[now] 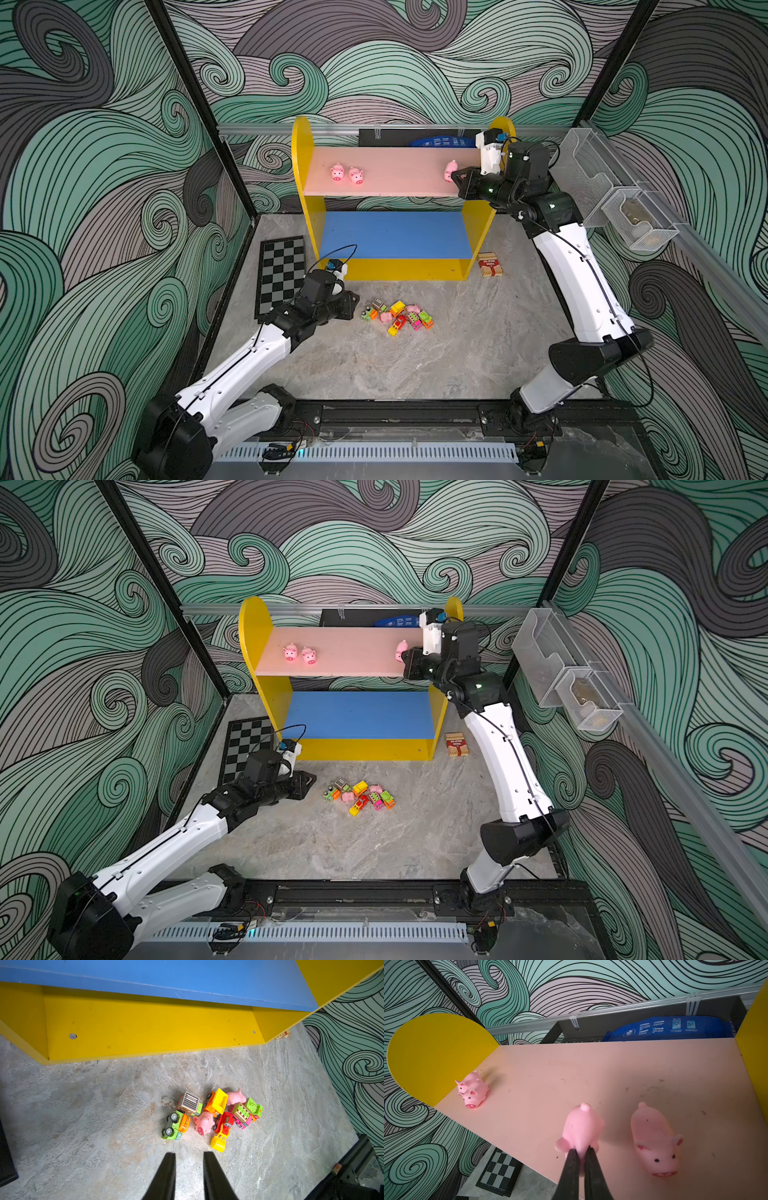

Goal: Organize plastic toys on shelves
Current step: Place the plastic toy on the shelf.

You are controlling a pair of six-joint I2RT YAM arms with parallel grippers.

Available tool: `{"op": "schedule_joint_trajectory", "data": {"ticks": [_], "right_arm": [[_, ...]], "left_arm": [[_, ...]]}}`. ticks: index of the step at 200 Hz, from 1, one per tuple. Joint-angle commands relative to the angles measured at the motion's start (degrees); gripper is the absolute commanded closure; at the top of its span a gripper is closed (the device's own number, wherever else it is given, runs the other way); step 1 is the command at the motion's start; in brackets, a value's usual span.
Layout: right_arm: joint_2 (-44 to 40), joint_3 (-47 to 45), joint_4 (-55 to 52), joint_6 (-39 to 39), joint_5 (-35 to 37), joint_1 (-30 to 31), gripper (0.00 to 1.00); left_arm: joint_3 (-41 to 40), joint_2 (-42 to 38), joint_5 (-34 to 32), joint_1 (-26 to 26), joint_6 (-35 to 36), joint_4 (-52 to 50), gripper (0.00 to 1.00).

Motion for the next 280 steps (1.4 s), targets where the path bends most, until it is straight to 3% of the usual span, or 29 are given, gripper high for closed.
{"op": "schedule_joint_trajectory", "data": {"ticks": [1, 118, 232, 280], "right_arm": [[0.7, 2.0, -2.0, -0.2, -1.1, -0.3, 1.0], [5.0, 7.2, -6.9, -1.0, -2.1, -0.4, 0.98], [6.3, 9.1, -7.4, -0.9, -1.9, -0.4, 0.78], [6.7, 10.1, -7.6, -0.9, -1.9, -0.5, 0.75]], "left_arm": [[-0.2, -0.4, 0.1, 0.6, 0.8, -0.4, 0.72], [-0.1, -0.2, 0.5, 1.4, 0.7, -0.3, 0.72], [-0.1, 0.1, 1.5, 2.0, 0.9, -0.1, 0.72], [0.0, 0.2, 2.1, 2.5, 1.1, 0.0, 0.72]]}}
